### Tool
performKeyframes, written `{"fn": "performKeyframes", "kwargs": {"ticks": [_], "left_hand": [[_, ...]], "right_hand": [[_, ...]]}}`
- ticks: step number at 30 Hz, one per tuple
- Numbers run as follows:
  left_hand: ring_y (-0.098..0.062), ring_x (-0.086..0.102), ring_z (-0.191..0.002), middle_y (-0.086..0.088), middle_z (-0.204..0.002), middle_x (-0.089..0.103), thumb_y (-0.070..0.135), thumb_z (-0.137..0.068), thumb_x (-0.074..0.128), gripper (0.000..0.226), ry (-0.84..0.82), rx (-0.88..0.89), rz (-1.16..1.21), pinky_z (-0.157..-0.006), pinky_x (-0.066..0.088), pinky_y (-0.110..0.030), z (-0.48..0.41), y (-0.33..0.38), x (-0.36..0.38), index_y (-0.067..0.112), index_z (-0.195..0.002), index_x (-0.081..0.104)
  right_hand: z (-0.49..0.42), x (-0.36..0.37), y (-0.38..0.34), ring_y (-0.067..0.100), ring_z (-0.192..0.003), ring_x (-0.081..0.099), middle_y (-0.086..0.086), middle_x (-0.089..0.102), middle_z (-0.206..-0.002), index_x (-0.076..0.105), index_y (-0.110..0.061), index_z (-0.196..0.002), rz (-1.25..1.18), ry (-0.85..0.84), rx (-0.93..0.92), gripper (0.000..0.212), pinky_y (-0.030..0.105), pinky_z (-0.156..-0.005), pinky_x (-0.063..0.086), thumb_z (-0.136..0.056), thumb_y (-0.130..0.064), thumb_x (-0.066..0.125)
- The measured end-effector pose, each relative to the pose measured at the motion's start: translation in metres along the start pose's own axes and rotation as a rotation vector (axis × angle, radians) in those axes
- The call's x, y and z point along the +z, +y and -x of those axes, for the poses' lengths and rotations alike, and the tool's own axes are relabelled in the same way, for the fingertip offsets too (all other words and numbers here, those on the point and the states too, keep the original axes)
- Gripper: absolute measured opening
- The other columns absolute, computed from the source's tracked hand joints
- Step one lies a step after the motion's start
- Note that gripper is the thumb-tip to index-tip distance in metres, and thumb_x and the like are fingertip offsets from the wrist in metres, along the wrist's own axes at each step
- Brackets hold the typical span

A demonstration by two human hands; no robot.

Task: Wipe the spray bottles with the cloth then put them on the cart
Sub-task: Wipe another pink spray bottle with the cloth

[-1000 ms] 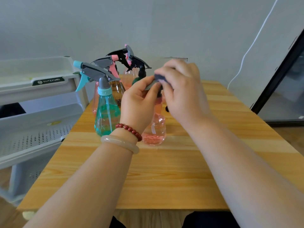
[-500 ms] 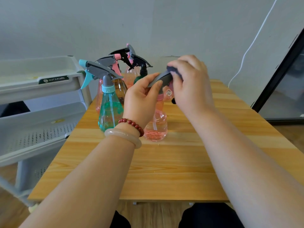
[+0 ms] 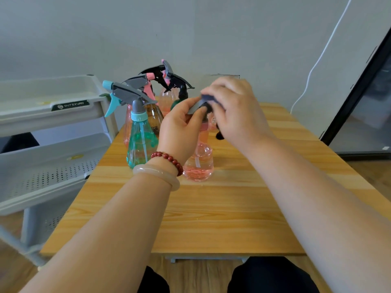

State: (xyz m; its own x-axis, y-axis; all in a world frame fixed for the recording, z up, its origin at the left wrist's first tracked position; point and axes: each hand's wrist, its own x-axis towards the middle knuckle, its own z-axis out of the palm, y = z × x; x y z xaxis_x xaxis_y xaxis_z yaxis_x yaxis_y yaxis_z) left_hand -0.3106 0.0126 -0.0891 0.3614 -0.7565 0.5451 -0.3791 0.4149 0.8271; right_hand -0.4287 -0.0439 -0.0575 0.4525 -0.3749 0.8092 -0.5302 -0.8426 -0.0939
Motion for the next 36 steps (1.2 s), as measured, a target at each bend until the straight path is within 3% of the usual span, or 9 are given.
{"fn": "performKeyframes", "kwargs": {"ticks": [3,7,11,13,16,21,26,31,36], "left_hand": [[0.012,0.062,-0.076,0.015,-0.085,0.066,0.019,-0.099,0.057,0.014,0.004,-0.005,-0.027,-0.07,0.049,-0.008,0.0,0.0,-0.002,0.031,-0.107,0.061],[-0.006,0.071,-0.08,0.005,-0.089,0.073,0.017,-0.099,0.057,0.016,0.015,-0.016,0.028,-0.079,0.06,-0.03,0.003,0.0,-0.001,0.031,-0.102,0.065],[0.008,0.063,-0.068,0.012,-0.083,0.068,0.018,-0.098,0.06,0.014,0.01,-0.033,0.026,-0.065,0.05,-0.01,0.001,0.002,-0.001,0.031,-0.102,0.064],[0.007,0.065,-0.072,0.012,-0.084,0.069,0.018,-0.097,0.061,0.016,0.022,-0.039,0.035,-0.069,0.053,-0.013,0.003,0.001,-0.001,0.034,-0.099,0.063],[-0.007,0.071,-0.081,0.002,-0.088,0.073,0.015,-0.097,0.059,0.014,0.031,-0.046,0.061,-0.08,0.059,-0.03,0.004,-0.001,0.001,0.026,-0.099,0.068],[0.007,0.067,-0.077,0.014,-0.085,0.07,0.016,-0.097,0.061,0.016,0.014,-0.064,0.098,-0.075,0.053,-0.013,0.004,0.001,0.0,0.032,-0.101,0.063],[-0.003,0.069,-0.082,0.005,-0.088,0.073,0.008,-0.095,0.059,0.022,-0.027,-0.095,0.137,-0.075,0.056,-0.019,0.009,-0.003,-0.001,0.028,-0.096,0.065],[-0.013,0.071,-0.09,-0.002,-0.095,0.074,0.009,-0.096,0.06,0.022,-0.058,-0.115,0.174,-0.086,0.057,-0.026,0.007,-0.002,0.0,0.03,-0.101,0.065],[-0.008,0.07,-0.084,0.002,-0.088,0.073,0.006,-0.095,0.061,0.018,-0.044,-0.093,0.135,-0.077,0.057,-0.021,0.008,-0.004,-0.001,0.023,-0.098,0.068]], "right_hand": [[-0.003,-0.004,0.004,0.032,-0.098,0.055,0.006,0.065,-0.106,0.071,-0.009,-0.105,0.015,0.04,0.099,0.023,0.022,-0.081,0.034,-0.093,-0.008,0.052],[0.005,-0.002,-0.004,0.027,-0.096,0.053,0.003,0.066,-0.108,0.071,-0.009,-0.108,-0.05,-0.059,-0.093,0.024,0.02,-0.085,0.034,-0.094,-0.009,0.052],[-0.004,-0.007,0.01,0.033,-0.098,0.056,0.006,0.066,-0.106,0.071,-0.009,-0.106,0.007,-0.005,0.016,0.023,0.025,-0.085,0.037,-0.093,-0.008,0.051],[0.0,-0.003,0.005,0.033,-0.096,0.056,0.005,0.066,-0.106,0.07,-0.009,-0.105,-0.006,0.02,0.049,0.023,0.027,-0.083,0.038,-0.093,-0.008,0.051],[0.008,0.001,-0.005,0.028,-0.095,0.053,0.004,0.065,-0.11,0.07,-0.009,-0.109,-0.044,-0.055,-0.088,0.023,0.024,-0.085,0.037,-0.094,-0.008,0.052],[0.001,-0.003,0.006,0.033,-0.098,0.057,0.005,0.066,-0.108,0.07,-0.009,-0.108,-0.002,0.018,0.039,0.024,0.031,-0.085,0.042,-0.093,-0.007,0.051],[0.007,-0.003,-0.004,0.028,-0.094,0.052,0.002,0.066,-0.112,0.071,-0.011,-0.11,-0.065,-0.136,-0.196,0.026,0.027,-0.086,0.038,-0.096,-0.013,0.049],[0.001,-0.004,0.006,0.033,-0.1,0.056,0.003,0.065,-0.115,0.07,-0.012,-0.113,-0.043,-0.079,-0.042,0.028,0.038,-0.091,0.044,-0.094,-0.007,0.051],[0.003,-0.007,0.005,0.032,-0.095,0.056,0.003,0.065,-0.115,0.07,-0.012,-0.113,-0.041,-0.215,-0.232,0.026,0.026,-0.088,0.037,-0.094,-0.005,0.053]]}}
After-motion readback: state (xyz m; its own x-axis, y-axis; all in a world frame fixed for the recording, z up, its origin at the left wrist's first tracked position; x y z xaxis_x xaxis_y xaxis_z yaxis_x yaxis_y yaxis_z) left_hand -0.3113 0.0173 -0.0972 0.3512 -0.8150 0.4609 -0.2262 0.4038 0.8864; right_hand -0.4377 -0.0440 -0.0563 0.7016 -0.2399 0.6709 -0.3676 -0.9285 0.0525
